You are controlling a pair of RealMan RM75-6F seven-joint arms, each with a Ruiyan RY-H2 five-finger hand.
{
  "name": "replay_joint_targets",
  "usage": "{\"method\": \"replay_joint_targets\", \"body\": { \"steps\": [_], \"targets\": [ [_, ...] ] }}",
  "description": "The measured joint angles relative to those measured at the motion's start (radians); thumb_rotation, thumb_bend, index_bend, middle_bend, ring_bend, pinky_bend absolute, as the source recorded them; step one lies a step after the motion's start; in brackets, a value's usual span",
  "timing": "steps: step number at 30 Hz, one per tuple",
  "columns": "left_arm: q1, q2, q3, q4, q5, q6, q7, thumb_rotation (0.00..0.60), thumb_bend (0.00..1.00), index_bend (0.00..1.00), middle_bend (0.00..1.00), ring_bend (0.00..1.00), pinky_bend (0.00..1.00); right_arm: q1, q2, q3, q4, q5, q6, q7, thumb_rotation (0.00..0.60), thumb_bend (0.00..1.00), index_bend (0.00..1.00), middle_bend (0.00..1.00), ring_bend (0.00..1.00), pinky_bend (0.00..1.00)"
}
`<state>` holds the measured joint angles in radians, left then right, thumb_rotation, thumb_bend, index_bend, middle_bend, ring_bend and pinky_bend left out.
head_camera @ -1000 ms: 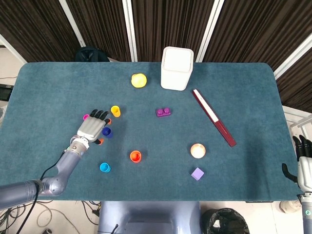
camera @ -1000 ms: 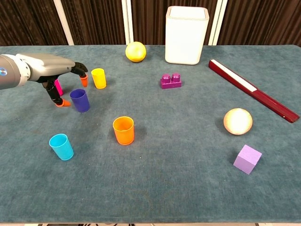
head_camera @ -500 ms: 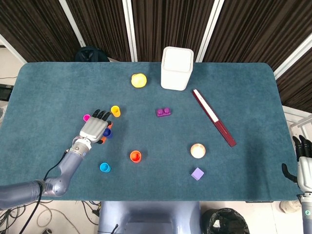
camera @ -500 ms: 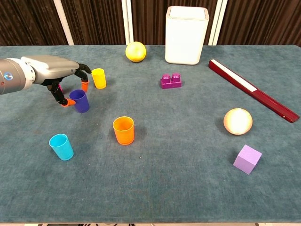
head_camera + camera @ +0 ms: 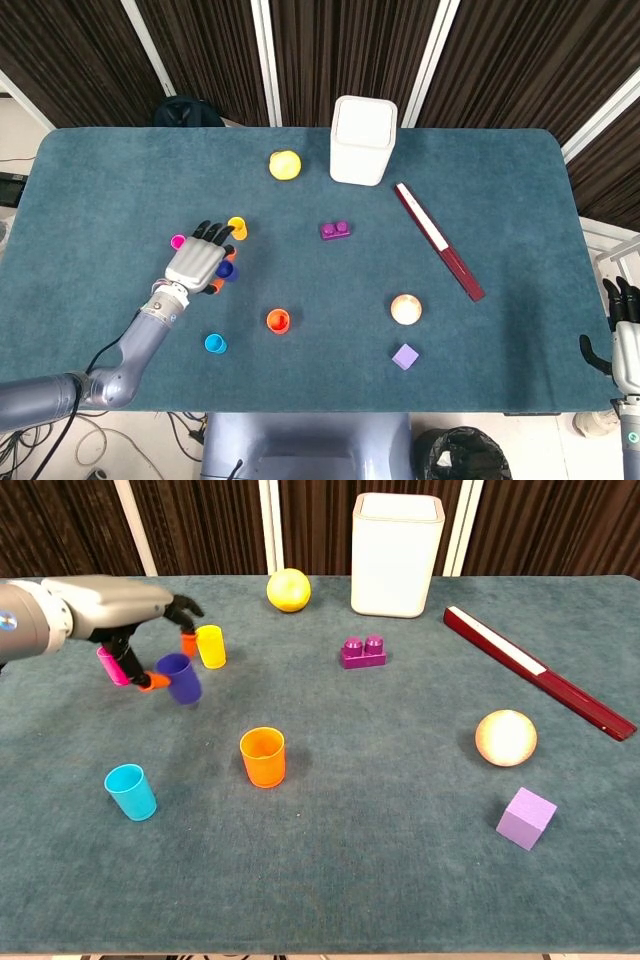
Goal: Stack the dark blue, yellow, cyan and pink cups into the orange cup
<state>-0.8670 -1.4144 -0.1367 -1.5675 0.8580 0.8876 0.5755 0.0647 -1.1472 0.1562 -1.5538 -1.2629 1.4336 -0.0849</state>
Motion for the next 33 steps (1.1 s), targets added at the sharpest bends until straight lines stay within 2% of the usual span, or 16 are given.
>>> {"method": "replay_joint_targets", "body": {
  "steps": [8, 16, 23, 33],
  "targets": [
    [0.014, 0.095, -0.010, -0.222, 0.106, 0.042, -0.029, 0.600, 0.33, 0.42, 0.06, 0.00, 0.00, -0.001, 0.003, -0.001, -0.004, -0.004, 0.002, 0.005, 0.600, 0.42, 0.04, 0.00, 0.04, 0.02],
    [0.018, 0.153, 0.025, -0.385, 0.159, 0.057, 0.012, 0.600, 0.33, 0.42, 0.06, 0.00, 0.00, -0.004, 0.008, 0.001, -0.008, -0.004, 0.007, 0.013, 0.600, 0.42, 0.04, 0.00, 0.04, 0.02],
    [-0.001, 0.139, 0.040, -0.408, 0.135, 0.043, 0.037, 0.600, 0.33, 0.42, 0.06, 0.00, 0.00, -0.008, 0.013, 0.005, -0.008, -0.002, 0.011, 0.021, 0.600, 0.42, 0.04, 0.00, 0.04, 0.02],
    [-0.022, 0.083, 0.050, -0.365, 0.099, 0.048, 0.061, 0.600, 0.33, 0.42, 0.06, 0.00, 0.00, -0.011, 0.018, 0.009, -0.008, -0.002, 0.016, 0.030, 0.600, 0.42, 0.04, 0.00, 0.04, 0.02]
  ]
}}
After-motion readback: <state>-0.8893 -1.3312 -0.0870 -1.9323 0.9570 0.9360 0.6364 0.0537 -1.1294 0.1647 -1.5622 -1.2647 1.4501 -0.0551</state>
